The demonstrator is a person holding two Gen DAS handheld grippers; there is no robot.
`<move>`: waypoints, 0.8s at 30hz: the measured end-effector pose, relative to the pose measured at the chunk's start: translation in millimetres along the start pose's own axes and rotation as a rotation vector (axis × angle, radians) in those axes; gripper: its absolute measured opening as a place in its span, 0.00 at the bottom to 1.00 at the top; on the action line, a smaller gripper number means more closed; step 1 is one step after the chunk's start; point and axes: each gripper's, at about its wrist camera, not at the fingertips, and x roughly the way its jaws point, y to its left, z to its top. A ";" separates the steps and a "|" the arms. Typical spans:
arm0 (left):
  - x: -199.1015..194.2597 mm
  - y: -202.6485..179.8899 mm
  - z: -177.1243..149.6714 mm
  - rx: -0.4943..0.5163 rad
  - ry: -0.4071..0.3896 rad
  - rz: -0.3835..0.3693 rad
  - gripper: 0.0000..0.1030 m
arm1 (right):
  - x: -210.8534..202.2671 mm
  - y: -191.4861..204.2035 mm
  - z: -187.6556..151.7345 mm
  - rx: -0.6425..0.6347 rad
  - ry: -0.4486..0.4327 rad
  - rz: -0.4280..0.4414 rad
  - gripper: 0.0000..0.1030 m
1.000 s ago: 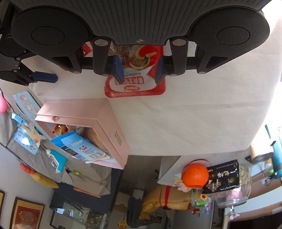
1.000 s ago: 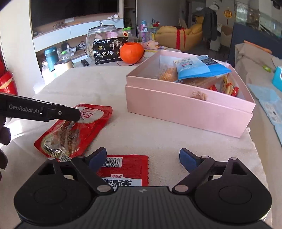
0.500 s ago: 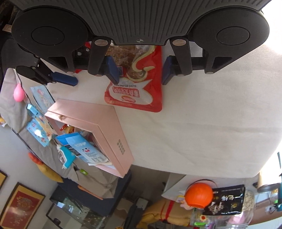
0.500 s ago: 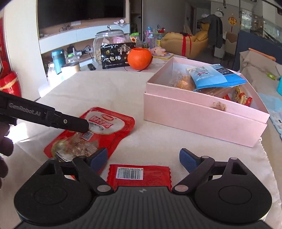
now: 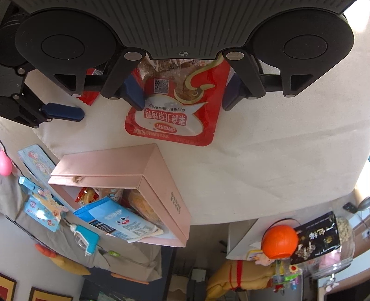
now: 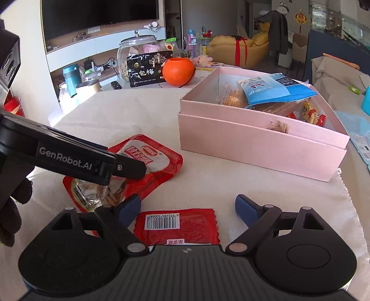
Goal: Organize snacks
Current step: 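Hold the red duck-snack pouch with the left gripper above the table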
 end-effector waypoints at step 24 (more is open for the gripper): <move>-6.2 8.9 -11.1 -0.041 -0.062 0.038 0.77 | -16.3 -34.0 -13.6 0.087 0.059 -0.142 0.93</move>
